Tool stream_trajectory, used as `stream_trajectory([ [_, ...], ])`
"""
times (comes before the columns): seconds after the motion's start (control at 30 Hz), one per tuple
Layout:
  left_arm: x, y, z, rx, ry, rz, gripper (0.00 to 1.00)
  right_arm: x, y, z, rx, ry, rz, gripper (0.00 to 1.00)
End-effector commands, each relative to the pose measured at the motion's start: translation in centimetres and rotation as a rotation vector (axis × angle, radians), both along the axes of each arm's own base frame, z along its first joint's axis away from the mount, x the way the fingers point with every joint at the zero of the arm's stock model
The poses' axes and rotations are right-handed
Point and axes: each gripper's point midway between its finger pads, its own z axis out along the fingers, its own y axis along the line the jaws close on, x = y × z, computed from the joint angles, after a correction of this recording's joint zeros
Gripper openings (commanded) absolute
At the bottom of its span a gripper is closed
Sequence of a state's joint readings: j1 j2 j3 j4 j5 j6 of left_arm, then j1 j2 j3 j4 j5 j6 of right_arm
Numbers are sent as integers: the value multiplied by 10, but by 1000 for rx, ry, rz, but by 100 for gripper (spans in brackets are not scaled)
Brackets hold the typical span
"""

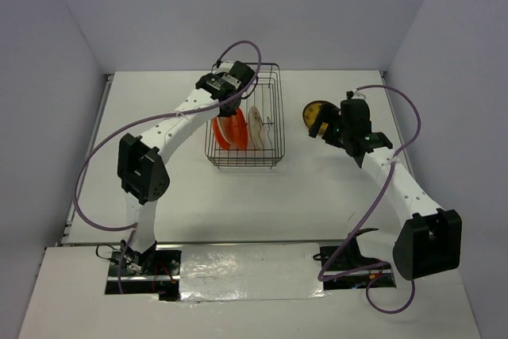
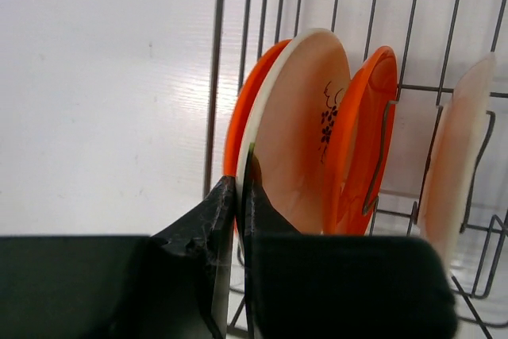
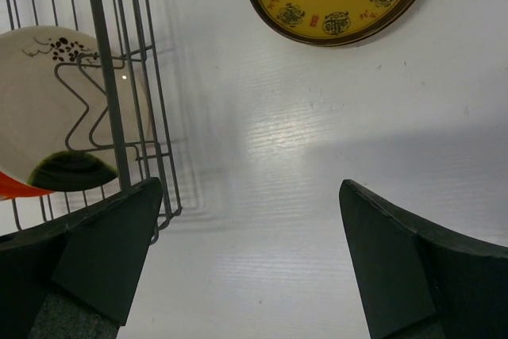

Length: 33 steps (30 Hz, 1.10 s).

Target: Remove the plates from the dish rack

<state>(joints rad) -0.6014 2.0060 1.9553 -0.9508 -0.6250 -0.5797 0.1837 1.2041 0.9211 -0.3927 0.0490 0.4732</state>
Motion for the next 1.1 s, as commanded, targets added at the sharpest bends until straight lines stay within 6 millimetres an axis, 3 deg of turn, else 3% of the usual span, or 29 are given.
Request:
stream_trajectory([
  [0.0,-6,5,93,-78,-192,27,4,3,10,18,23,-65,54,100],
  [0.07,-14,12,115,-76,-216,20,1,4,18,21,45,-70,87,100],
  [0.17,-26,22,150,-89,-267,11,0,3,50,38,159,-134,247,100],
  [0.27,-44,29,181,-135,-319,-18,1,-10,100,73,313,-234,481,100],
  [0.3,-46,24,179,-165,-311,-51,1,-20,117,86,373,-250,560,100],
  [0.33,-57,25,192,-201,-334,-89,1,-24,134,104,402,-305,628,100],
  [0.4,-64,1,187,-303,-318,-217,1,-32,159,130,469,-363,722,100],
  [0.43,-76,-2,200,-358,-346,-258,1,-32,164,135,481,-374,733,100],
  [0.5,-84,-23,196,-452,-342,-357,2,-30,174,148,519,-412,743,100],
  [0.63,-106,-41,203,-580,-349,-480,4,-29,184,157,593,-434,774,100],
  [0.77,-113,-56,193,-632,-312,-545,4,-34,191,159,669,-436,806,95],
  [0.8,-113,-58,191,-639,-308,-557,4,-33,192,154,671,-425,805,79],
  [0.83,-116,-67,188,-669,-291,-595,5,-32,191,151,671,-414,801,68],
  [0.87,-116,-71,186,-684,-285,-606,8,-32,192,147,671,-402,802,47],
  [0.9,-115,-75,183,-695,-278,-616,13,-33,191,143,669,-391,800,25],
  [0.93,-111,-78,180,-697,-279,-613,36,-25,184,137,653,-381,748,4],
  [0.97,-107,-76,175,-688,-274,-584,53,-25,172,123,636,-330,680,0],
  [1.0,-100,-75,165,-664,-258,-550,96,-22,160,111,615,-294,609,0],
  [1.03,-97,-74,157,-647,-241,-530,100,-18,146,100,588,-264,527,0],
  [1.07,-85,-64,151,-597,-257,-467,100,-4,119,85,531,-254,374,0],
])
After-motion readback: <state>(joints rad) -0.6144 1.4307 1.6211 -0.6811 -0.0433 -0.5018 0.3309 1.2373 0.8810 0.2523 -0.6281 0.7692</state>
